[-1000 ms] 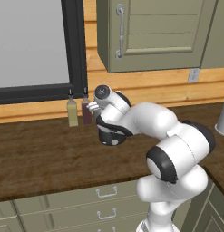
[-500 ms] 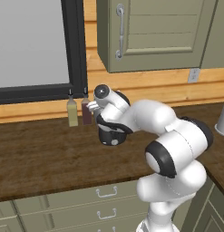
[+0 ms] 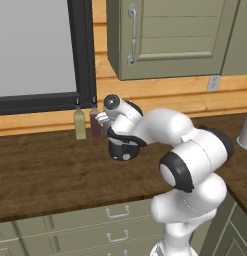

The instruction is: Start the toaster. Once the lever pops up, take the bread to the plate on the dining counter.

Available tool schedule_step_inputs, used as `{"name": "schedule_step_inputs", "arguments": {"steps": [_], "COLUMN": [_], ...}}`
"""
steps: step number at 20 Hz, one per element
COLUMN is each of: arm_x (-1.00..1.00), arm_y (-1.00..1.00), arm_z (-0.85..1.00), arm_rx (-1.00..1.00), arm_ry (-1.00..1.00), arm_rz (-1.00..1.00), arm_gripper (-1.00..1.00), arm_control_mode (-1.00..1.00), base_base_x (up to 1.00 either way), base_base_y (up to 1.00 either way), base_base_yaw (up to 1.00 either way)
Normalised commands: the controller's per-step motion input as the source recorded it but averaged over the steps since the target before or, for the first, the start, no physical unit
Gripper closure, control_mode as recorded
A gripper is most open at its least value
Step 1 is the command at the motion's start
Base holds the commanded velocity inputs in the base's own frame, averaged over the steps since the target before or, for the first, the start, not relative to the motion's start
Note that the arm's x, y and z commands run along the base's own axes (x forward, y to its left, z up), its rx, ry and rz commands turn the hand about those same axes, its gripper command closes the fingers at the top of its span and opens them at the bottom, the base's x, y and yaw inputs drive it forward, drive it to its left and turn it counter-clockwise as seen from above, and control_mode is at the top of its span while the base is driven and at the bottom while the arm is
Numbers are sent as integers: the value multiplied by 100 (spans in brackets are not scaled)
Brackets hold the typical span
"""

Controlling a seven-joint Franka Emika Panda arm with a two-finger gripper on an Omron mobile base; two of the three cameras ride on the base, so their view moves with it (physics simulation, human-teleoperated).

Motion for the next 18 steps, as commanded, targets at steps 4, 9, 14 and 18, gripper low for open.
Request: {"name": "schedule_step_inputs", "arguments": {"steps": [4,9,14,18], "arm_x": [7,9,9,9], "arm_y": [0,0,0,0], "arm_z": [-6,-6,-6,-8], "arm_rx": [0,0,0,0], "arm_ry": [0,0,0,0], "arm_rz": [0,0,0,0], "arm_gripper": [-100,-100,-100,-100], "arm_control_mode": [-100,-100,-100,-100], "base_base_x": [0,0,0,0], "base_base_y": [0,0,0,0], "base_base_yaw": [0,0,0,0]}}
